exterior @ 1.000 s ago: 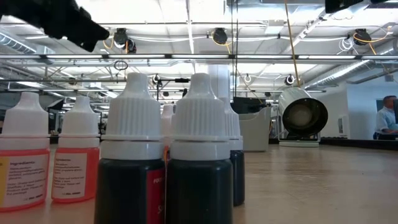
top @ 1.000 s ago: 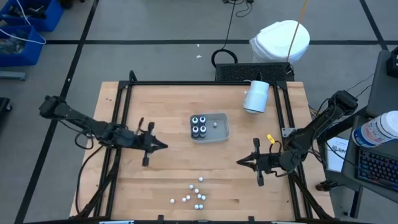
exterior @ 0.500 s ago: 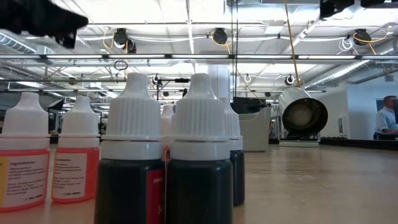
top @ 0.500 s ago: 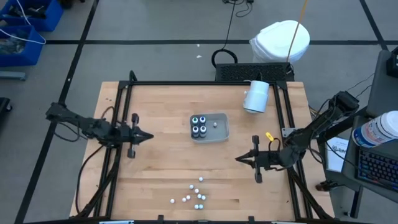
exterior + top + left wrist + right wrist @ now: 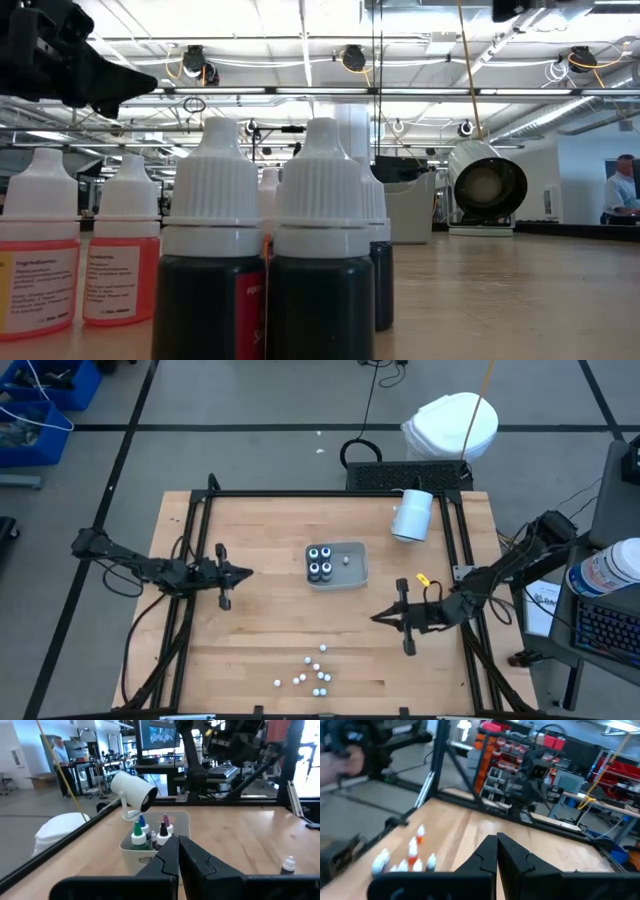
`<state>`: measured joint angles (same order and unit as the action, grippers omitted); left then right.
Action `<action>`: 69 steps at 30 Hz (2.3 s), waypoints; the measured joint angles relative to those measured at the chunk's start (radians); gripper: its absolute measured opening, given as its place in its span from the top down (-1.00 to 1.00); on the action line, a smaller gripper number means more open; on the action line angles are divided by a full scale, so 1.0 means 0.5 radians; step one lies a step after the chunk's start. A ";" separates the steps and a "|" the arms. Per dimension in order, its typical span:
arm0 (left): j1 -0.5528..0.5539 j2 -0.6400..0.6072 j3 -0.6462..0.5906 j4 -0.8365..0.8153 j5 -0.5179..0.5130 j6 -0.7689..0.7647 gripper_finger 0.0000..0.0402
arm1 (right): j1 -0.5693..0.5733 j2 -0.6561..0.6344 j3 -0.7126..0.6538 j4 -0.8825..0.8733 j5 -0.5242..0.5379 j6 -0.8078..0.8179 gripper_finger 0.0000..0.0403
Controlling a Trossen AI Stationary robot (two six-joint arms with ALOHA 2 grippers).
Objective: Pick & Place food coloring
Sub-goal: Put the small blue food coloring bottle into the top bin
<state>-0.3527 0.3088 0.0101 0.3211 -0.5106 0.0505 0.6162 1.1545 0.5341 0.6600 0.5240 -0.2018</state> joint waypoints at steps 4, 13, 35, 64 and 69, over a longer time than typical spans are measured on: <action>0.000 0.001 0.000 -0.003 0.001 0.034 0.92 | -0.076 0.228 0.311 -0.326 -0.013 0.065 1.00; 0.000 0.001 0.000 -0.011 0.023 0.053 0.97 | -0.218 1.069 1.600 -1.942 -0.433 0.357 1.00; 0.000 0.002 0.002 -0.095 0.026 0.098 0.82 | -0.468 1.850 2.325 -2.466 -1.055 -0.008 0.49; 0.000 0.002 0.002 -0.135 0.031 0.053 0.81 | -0.569 1.852 1.949 -2.025 -1.260 -0.075 0.00; 0.000 0.001 0.002 -0.136 0.031 0.051 0.81 | -0.569 1.851 1.946 -2.009 -1.266 -0.039 0.04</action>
<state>-0.3527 0.3095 0.0109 0.2531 -0.4951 0.0760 0.3316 2.0800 1.5070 -0.3446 -0.1089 -0.2214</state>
